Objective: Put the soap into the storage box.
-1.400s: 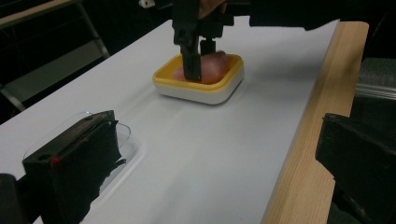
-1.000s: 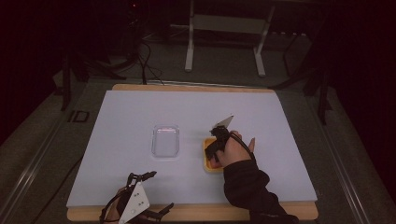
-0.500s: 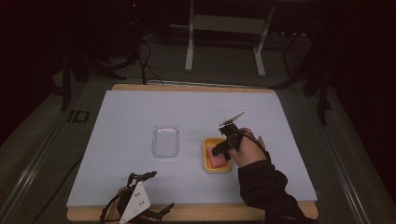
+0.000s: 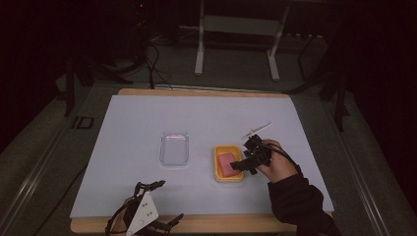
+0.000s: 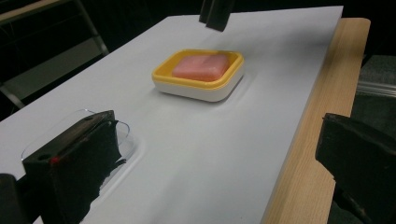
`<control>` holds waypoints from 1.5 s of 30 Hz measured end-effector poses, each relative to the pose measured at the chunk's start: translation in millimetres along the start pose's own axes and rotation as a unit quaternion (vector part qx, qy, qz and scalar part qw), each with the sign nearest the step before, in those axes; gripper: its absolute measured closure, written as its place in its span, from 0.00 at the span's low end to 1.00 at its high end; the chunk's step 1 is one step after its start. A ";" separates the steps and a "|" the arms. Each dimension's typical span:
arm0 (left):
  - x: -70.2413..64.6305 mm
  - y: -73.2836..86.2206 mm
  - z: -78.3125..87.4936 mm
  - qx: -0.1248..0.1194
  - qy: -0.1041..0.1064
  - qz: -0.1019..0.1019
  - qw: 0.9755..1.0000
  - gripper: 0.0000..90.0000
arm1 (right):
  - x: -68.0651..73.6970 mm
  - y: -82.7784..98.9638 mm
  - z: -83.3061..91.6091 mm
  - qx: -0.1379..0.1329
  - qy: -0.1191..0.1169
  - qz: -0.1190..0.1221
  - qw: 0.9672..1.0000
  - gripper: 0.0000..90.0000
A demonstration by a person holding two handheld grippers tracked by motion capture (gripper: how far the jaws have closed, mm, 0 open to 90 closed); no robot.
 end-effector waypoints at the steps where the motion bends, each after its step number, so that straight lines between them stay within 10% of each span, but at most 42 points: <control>1: 0.0 0.0 -0.1 0.000 0.000 0.000 1.000 0.00 | -1.1 3.0 2.6 -0.007 0.001 0.005 1.000 0.26; 22: -0.8 0.0 -0.1 0.000 -0.001 0.000 1.000 0.00 | -20.8 70.6 33.2 -0.127 0.055 -0.006 0.990 0.27; 45: -1.1 -0.2 0.2 -0.001 0.000 0.000 1.000 0.00 | -17.5 108.4 48.1 -0.182 0.096 -0.003 0.979 0.28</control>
Point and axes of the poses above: each handheld gripper's, and its own axes: z roughly backward along the jaws, y roughly out of its underside, x roughly to its left, the point moved 3 cm from there along -z, roughly forward along the jaws, and after that the axes turned 12 degrees about -y, right-handed, at the moved point
